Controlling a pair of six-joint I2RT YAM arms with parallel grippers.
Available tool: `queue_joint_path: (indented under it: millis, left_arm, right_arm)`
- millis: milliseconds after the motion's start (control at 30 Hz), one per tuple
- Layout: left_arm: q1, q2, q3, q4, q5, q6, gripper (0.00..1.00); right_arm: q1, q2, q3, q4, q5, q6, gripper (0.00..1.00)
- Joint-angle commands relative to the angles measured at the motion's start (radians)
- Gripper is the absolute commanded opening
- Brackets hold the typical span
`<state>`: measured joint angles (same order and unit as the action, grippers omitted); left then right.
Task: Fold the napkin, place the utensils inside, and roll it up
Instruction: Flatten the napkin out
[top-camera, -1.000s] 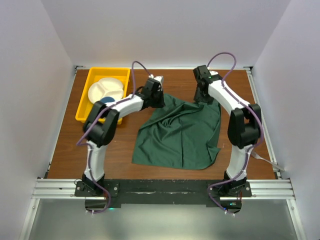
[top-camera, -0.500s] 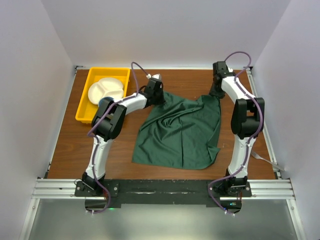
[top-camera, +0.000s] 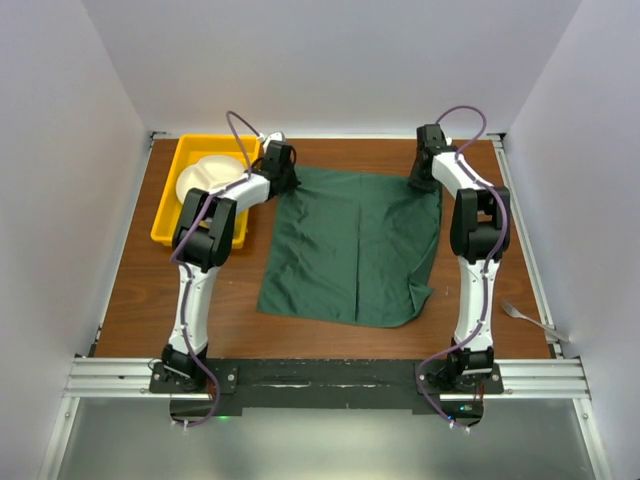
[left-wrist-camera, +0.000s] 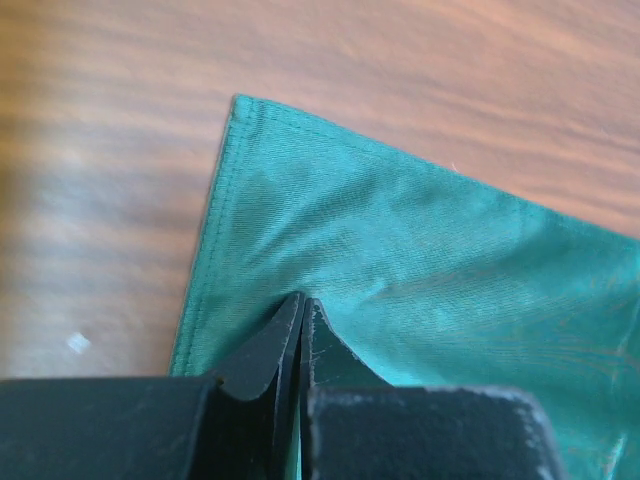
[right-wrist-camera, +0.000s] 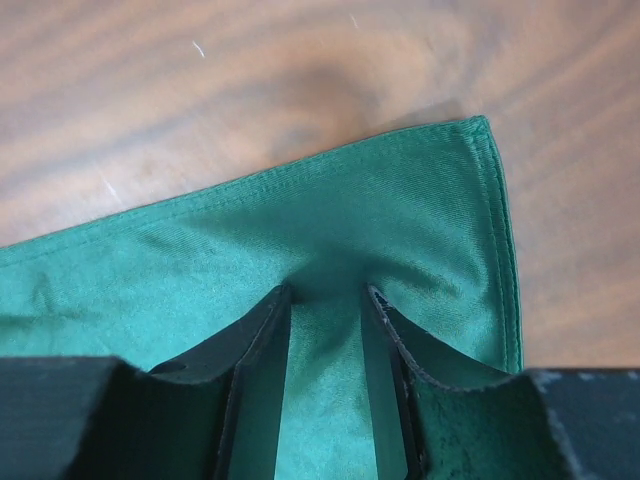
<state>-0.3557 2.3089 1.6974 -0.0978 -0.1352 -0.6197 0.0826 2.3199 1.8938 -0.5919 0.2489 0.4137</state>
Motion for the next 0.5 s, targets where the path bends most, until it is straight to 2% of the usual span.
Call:
queue_joint_path:
  millis: [0, 100, 167, 267, 300, 333, 367, 400, 433, 467]
  left_arm:
    - [0.015, 0.060, 0.065, -0.098, -0.099, 0.089, 0.04]
    - [0.015, 0.046, 0.117, -0.131, -0.129, 0.126, 0.04]
    - [0.011, 0.026, 0.148, -0.186, -0.138, 0.149, 0.07]
    - [-0.011, -0.055, 0.197, -0.271, -0.121, 0.163, 0.21]
    - [-0.020, -0.118, 0.194, -0.292, -0.121, 0.166, 0.32]
    - [-0.047, -0.152, 0.189, -0.312, -0.121, 0.166, 0.36]
    - [-0.061, -0.187, 0.179, -0.354, -0.115, 0.158, 0.44]
    - [-0.075, -0.259, 0.142, -0.373, -0.098, 0.156, 0.47]
    - [-0.104, -0.296, 0.108, -0.388, -0.074, 0.153, 0.49]
    - [-0.117, -0.336, 0.073, -0.404, -0.004, 0.152, 0.50]
  right_arm:
    - [-0.021, 0.081, 0.088, 0.023, 0.000, -0.018, 0.39]
    - [-0.023, 0.137, 0.181, 0.017, -0.058, -0.082, 0.41]
    - [-0.021, 0.163, 0.331, -0.105, -0.063, -0.093, 0.45]
    - [-0.001, 0.115, 0.412, -0.303, -0.047, -0.089, 0.64]
    - [0.014, 0.037, 0.392, -0.348, -0.010, -0.075, 0.75]
    - [0.020, -0.018, 0.358, -0.391, -0.004, -0.066, 0.78]
    - [0.025, -0.074, 0.247, -0.455, -0.005, -0.056, 0.81]
    - [0.028, -0.129, 0.167, -0.471, -0.011, -0.044, 0.85]
    - [0.026, -0.268, 0.077, -0.480, -0.048, -0.039, 0.90]
    - [0.026, -0.330, -0.108, -0.465, -0.077, -0.038, 0.91]
